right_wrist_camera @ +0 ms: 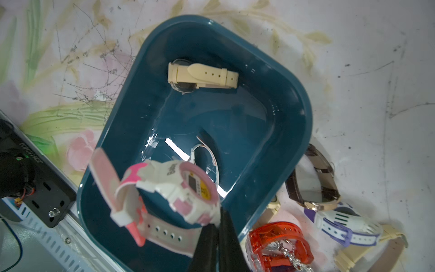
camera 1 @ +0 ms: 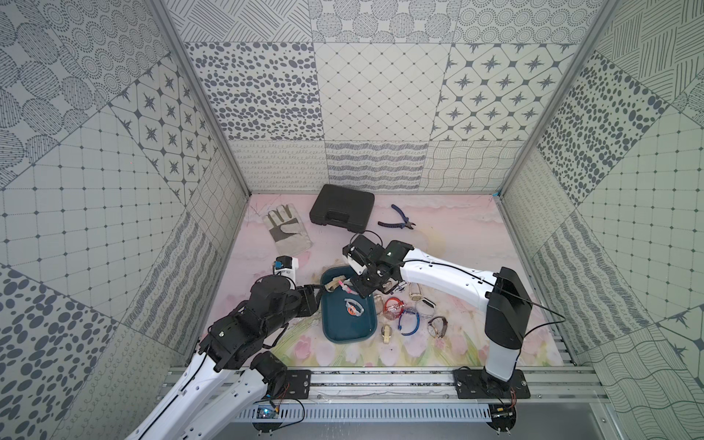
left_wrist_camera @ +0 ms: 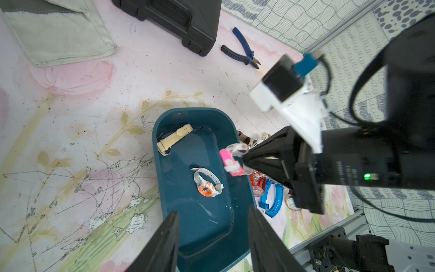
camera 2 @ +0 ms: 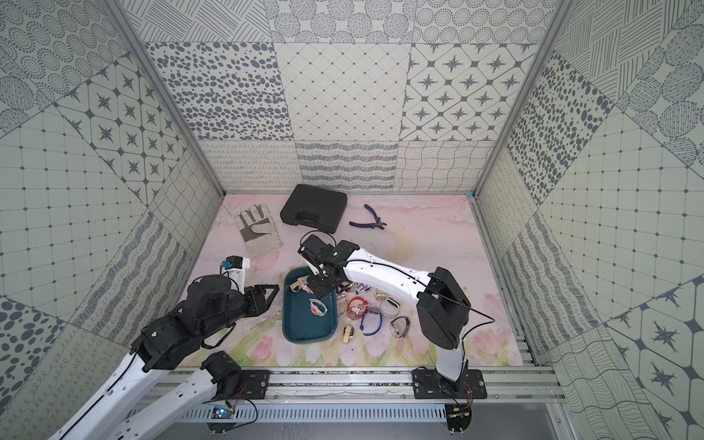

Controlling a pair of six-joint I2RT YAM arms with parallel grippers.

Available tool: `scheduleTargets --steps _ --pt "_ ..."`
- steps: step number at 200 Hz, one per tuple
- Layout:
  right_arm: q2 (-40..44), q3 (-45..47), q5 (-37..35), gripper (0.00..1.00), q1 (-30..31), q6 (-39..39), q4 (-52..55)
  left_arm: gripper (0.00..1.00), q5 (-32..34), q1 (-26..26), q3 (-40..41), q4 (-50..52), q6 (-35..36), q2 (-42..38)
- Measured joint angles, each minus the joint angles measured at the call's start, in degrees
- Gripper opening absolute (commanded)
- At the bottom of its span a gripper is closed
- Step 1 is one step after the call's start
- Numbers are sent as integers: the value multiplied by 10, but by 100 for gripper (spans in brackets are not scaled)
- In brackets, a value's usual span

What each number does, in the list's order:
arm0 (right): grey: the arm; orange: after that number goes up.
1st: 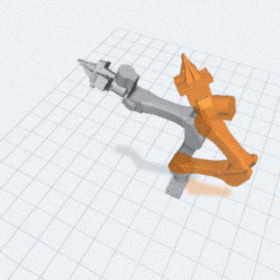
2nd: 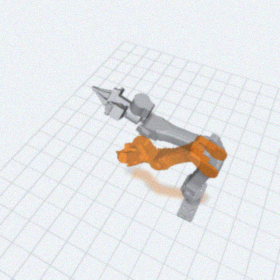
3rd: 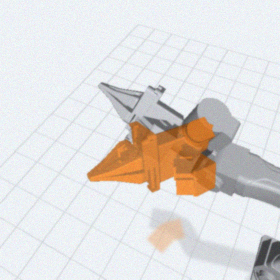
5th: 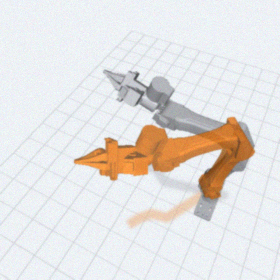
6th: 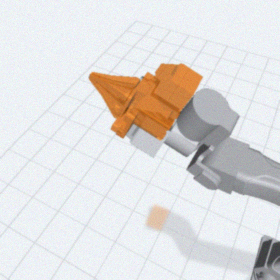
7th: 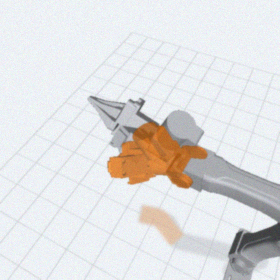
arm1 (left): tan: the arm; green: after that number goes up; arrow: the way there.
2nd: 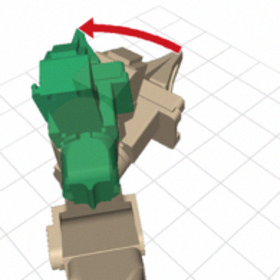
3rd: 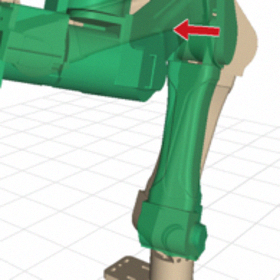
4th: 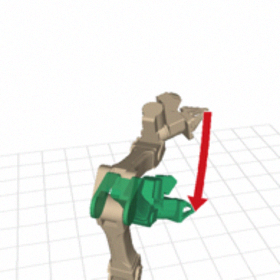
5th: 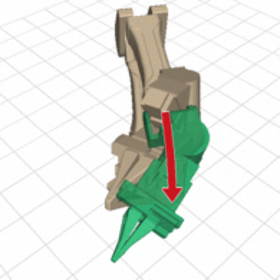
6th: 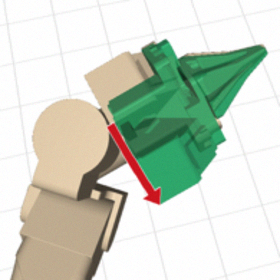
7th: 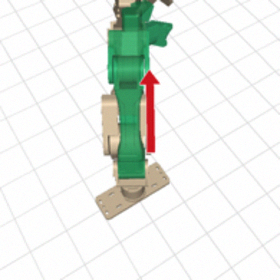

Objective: Put the watch into the storage box
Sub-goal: Pick up the watch at the center of the board, then place the watch in the storage box.

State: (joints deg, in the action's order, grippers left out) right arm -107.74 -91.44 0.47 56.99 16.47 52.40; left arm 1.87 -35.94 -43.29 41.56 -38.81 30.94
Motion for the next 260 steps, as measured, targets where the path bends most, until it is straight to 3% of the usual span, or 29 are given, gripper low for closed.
scheduleTargets --steps 78,201,226,260 --pt "-146 -134 -72 0 2 7 64 51 0 0 -13 45 -1 -25" --pt "-181 -141 -84 0 -5 7 95 51 0 0 -12 60 0 -29" --pt "-201 -145 -83 5 -5 7 100 51 0 0 -12 60 1 -29" --pt "-202 -152 -88 26 -5 9 107 51 0 0 -12 59 1 -28"
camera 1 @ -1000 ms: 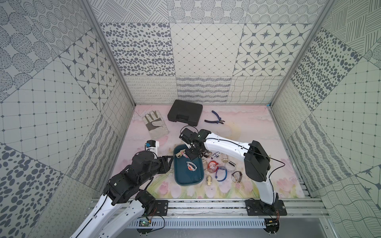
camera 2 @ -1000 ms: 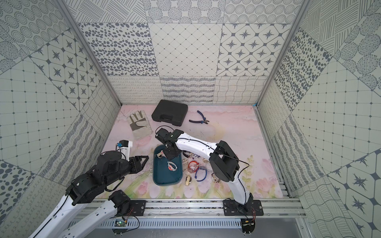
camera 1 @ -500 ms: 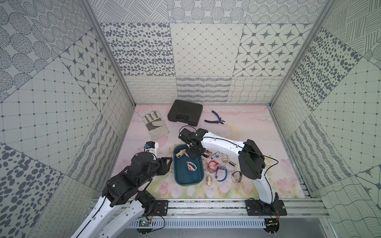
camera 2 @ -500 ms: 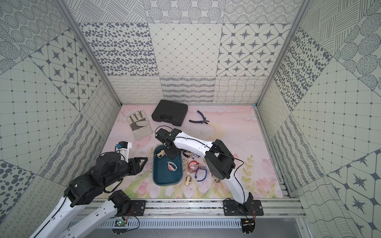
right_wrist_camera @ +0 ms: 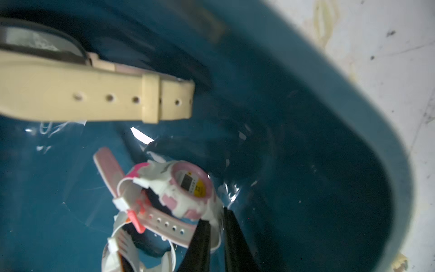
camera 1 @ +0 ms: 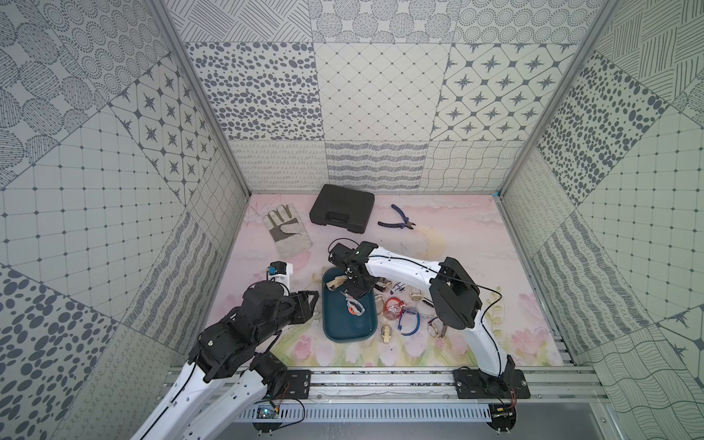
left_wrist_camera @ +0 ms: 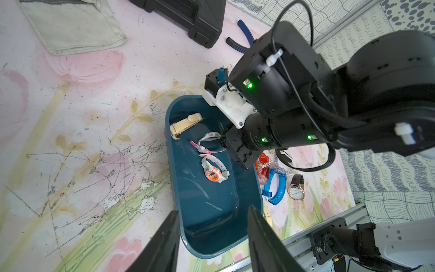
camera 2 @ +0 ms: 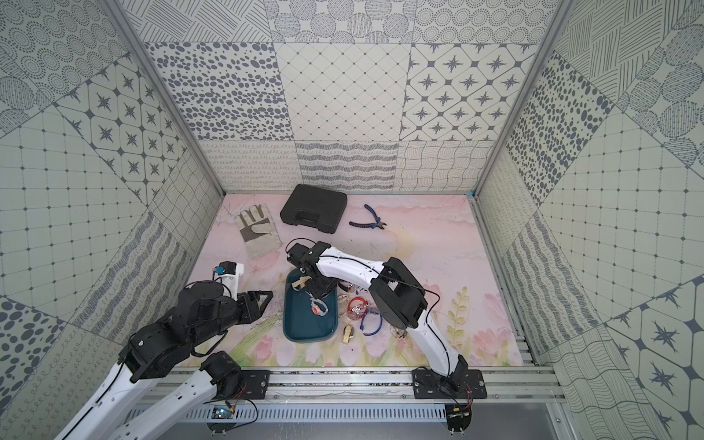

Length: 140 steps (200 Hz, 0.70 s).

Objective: Put the watch into the storage box
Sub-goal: Place the watch in the storage box.

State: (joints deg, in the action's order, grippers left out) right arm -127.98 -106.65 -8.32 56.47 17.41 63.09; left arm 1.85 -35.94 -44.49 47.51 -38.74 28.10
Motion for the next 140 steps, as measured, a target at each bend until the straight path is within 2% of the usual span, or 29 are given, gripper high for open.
scheduleTargets --steps 25,88,116,140 --pt "0 -9 -3 33 0 2 2 51 0 0 0 0 0 0" --pt "16 -4 -3 36 -3 3 -6 52 -5 0 1 -2 0 14" --pt "86 40 6 38 -9 7 -27 54 -15 0 4 -3 5 28" --pt "192 106 31 39 -33 13 -66 56 -26 0 4 -10 10 49"
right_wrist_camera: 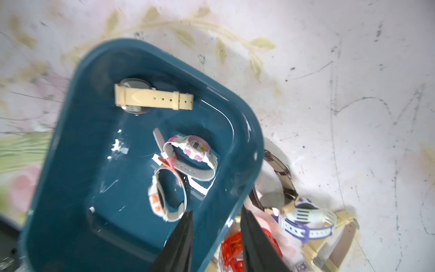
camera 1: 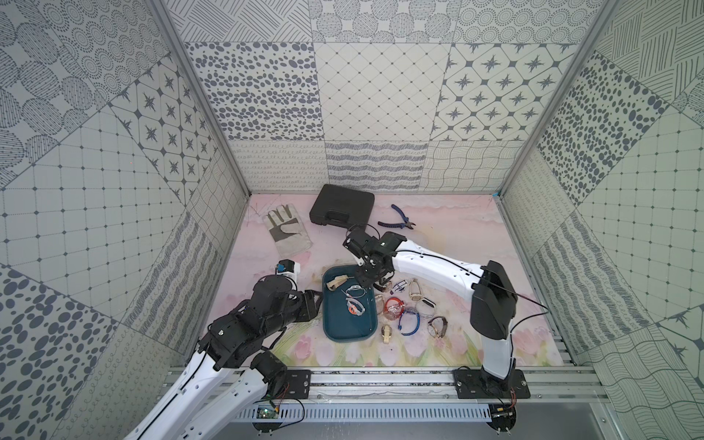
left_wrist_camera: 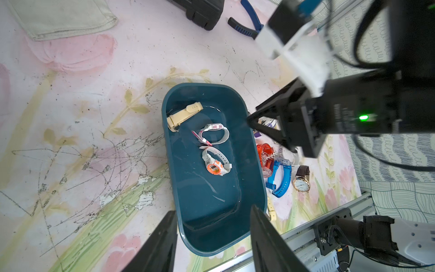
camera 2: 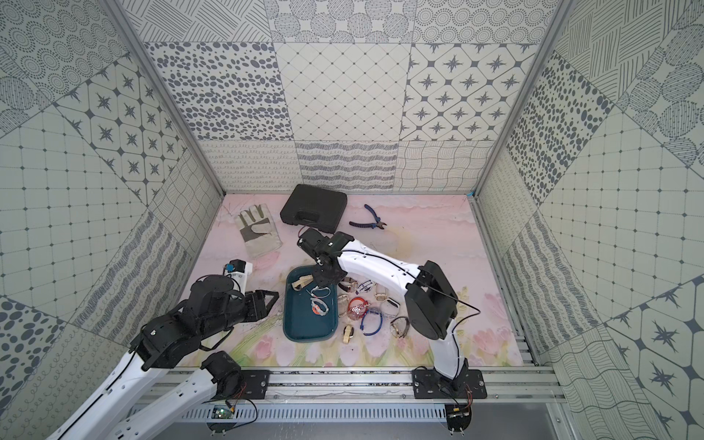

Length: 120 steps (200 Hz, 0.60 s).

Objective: Put the watch into the storage box
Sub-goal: Place the watch in the storage box.

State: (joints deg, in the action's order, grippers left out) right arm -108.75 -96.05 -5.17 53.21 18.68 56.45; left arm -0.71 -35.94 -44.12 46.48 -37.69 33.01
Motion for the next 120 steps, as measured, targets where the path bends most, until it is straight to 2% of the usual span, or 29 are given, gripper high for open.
scheduleTargets --steps 30,58,78,120 --pt "141 107 37 39 -80 7 -55 58 -19 -11 -4 -20 9 41" --pt "242 233 64 39 -191 17 -100 58 -21 -62 -27 -45 27 120" --pt "287 308 83 39 -247 25 -116 58 -18 -106 -56 -66 45 198" --pt "329 395 130 40 -311 36 -155 55 -23 -178 -145 -111 98 387"
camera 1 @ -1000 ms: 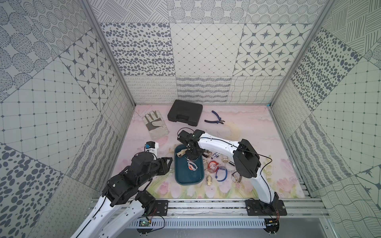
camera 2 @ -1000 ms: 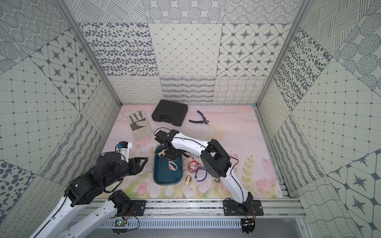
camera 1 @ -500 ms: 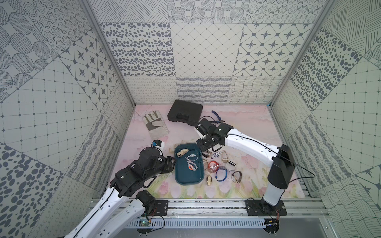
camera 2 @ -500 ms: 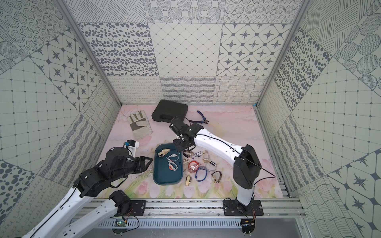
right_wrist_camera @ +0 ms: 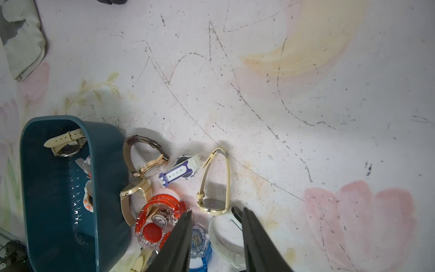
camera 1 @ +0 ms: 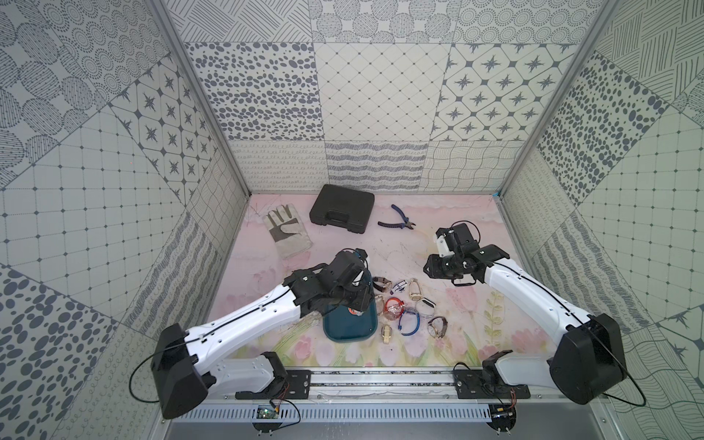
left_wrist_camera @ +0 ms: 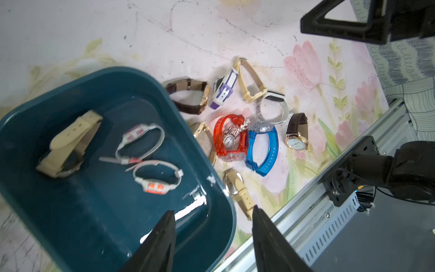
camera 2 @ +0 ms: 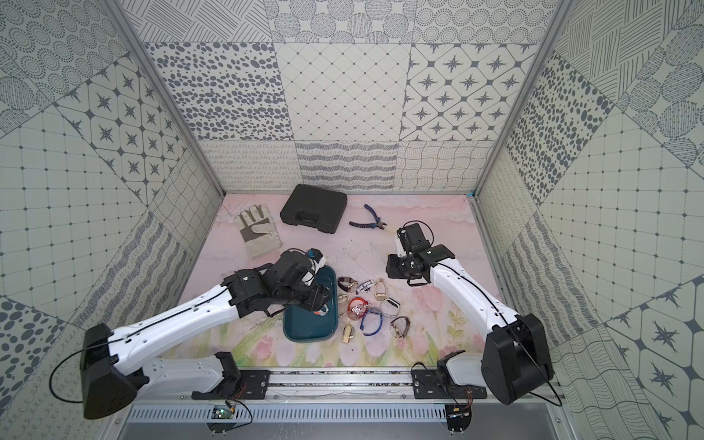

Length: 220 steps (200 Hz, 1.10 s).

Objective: Put the watch into the storage box
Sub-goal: Place the watch in the storage box, then pick up the watch at the center of the board.

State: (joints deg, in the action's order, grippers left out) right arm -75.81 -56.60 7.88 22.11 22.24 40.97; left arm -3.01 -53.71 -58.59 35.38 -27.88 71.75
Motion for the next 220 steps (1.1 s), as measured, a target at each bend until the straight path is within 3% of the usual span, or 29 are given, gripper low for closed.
scheduleTargets --steps 52,96,220 --pt "45 58 40 40 -69 1 -28 51 -3 -44 -112 -40 57 197" --pt "84 79 63 40 -115 1 -35 49 54 -84 -202 -44 105 321" --pt "83 84 90 40 -120 -2 -52 45 238 -103 -321 -27 194 481"
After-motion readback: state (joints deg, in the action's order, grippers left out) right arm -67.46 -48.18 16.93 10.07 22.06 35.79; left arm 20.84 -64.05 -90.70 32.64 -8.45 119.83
